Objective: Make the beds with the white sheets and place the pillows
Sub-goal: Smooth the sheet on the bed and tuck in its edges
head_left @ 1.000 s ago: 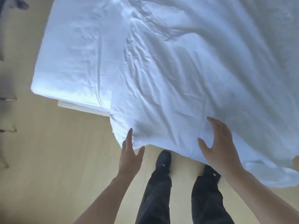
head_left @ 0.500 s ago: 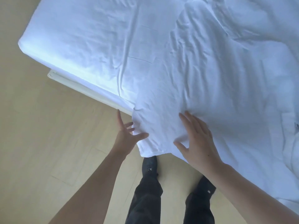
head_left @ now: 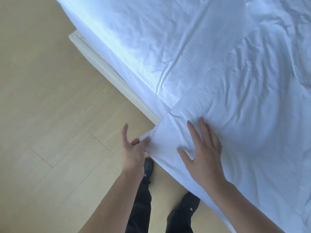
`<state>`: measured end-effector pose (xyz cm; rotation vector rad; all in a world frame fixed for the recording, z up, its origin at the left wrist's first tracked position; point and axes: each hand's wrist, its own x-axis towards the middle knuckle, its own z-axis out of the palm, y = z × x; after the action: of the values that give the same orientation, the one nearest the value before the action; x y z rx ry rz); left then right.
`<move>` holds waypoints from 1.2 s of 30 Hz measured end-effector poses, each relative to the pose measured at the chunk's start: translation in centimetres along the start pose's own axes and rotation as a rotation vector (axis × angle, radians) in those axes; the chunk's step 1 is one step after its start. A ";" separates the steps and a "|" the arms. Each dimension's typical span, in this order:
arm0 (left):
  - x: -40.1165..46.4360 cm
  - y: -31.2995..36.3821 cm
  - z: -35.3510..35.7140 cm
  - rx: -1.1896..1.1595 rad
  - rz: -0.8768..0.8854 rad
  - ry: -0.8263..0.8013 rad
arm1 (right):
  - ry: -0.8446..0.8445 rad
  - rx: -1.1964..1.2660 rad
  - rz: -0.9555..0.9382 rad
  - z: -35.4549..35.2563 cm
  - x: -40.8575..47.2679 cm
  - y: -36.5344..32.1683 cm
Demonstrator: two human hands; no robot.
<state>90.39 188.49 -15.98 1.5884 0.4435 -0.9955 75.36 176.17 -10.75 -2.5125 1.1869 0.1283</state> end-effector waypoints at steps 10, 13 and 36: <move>2.9 -1.0 -1.9 0.286 -0.061 0.179 | -0.209 -0.344 -0.085 3.0 4.6 0.9; 0.7 -0.3 0.1 0.825 0.281 0.116 | -0.120 -0.248 -0.083 1.6 3.9 0.8; -15.5 -21.1 8.2 1.690 0.765 -0.747 | 0.016 0.452 0.786 6.9 -26.4 20.3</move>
<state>63.01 190.17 -16.55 2.1656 -1.8481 -1.2159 43.42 186.01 -16.73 -1.5679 1.8951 0.0270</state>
